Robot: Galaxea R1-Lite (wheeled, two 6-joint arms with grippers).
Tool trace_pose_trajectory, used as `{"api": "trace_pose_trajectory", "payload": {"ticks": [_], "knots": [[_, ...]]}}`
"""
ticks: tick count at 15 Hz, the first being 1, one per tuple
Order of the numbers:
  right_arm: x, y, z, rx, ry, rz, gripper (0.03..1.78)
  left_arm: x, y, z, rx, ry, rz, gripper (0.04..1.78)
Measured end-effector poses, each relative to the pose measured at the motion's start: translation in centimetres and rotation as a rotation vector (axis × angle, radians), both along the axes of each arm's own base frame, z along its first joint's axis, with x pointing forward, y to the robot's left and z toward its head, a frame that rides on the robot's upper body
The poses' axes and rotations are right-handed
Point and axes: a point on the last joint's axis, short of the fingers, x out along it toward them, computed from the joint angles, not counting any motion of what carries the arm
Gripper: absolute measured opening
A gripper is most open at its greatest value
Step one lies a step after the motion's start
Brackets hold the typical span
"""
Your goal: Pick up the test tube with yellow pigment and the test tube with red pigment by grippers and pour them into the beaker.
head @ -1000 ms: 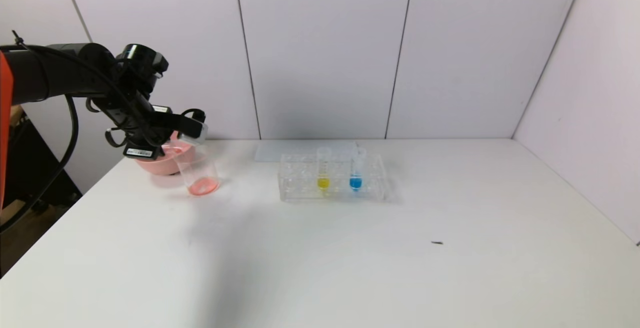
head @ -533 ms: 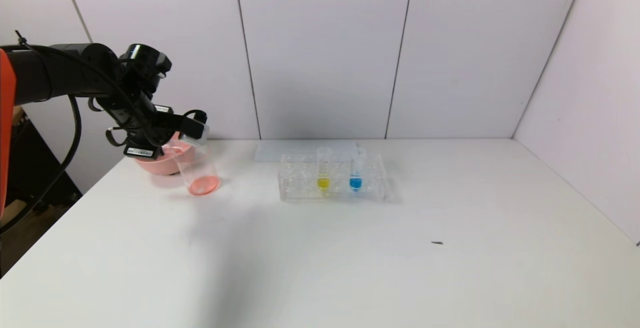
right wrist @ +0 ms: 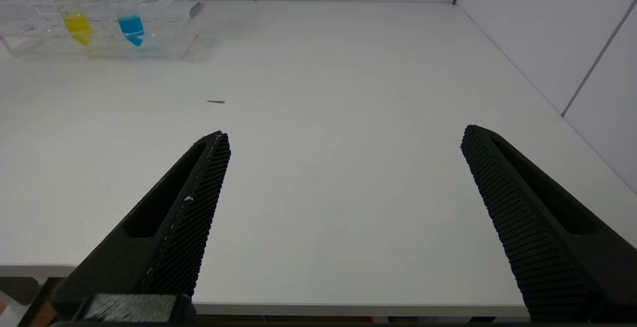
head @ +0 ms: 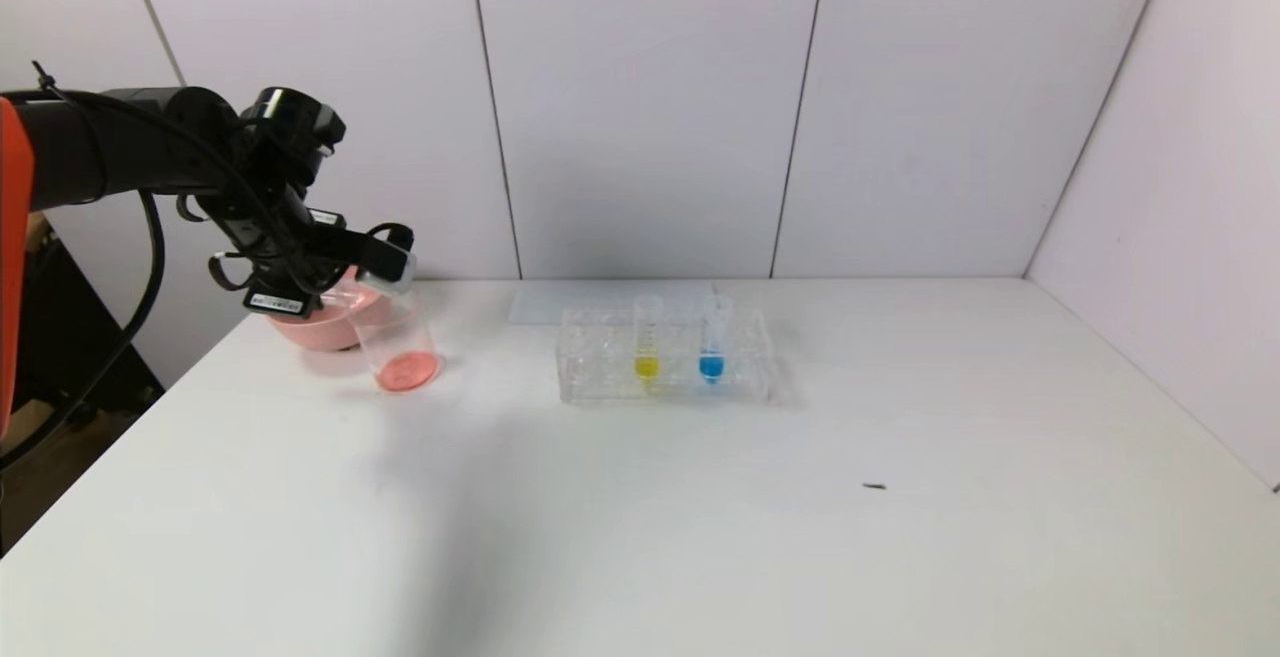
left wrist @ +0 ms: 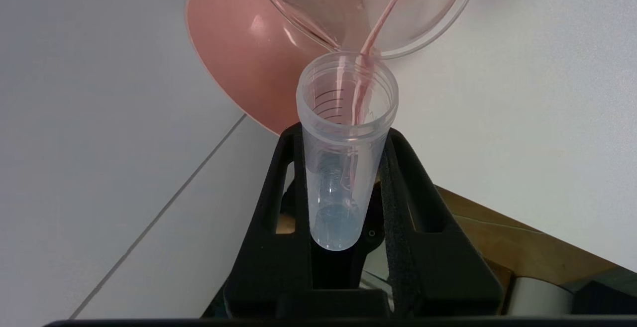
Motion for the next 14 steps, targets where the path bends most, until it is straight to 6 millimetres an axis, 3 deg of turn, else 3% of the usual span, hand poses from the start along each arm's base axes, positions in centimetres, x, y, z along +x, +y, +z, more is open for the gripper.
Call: {"api": "trace_pose_trajectory", "payload": {"ticks": [14], "knots": [[0.0,0.0,0.0,0.0,0.0,0.0,1.7,0.13,-0.38,0.16,0.041,-0.014,-0.016,0.43]]}}
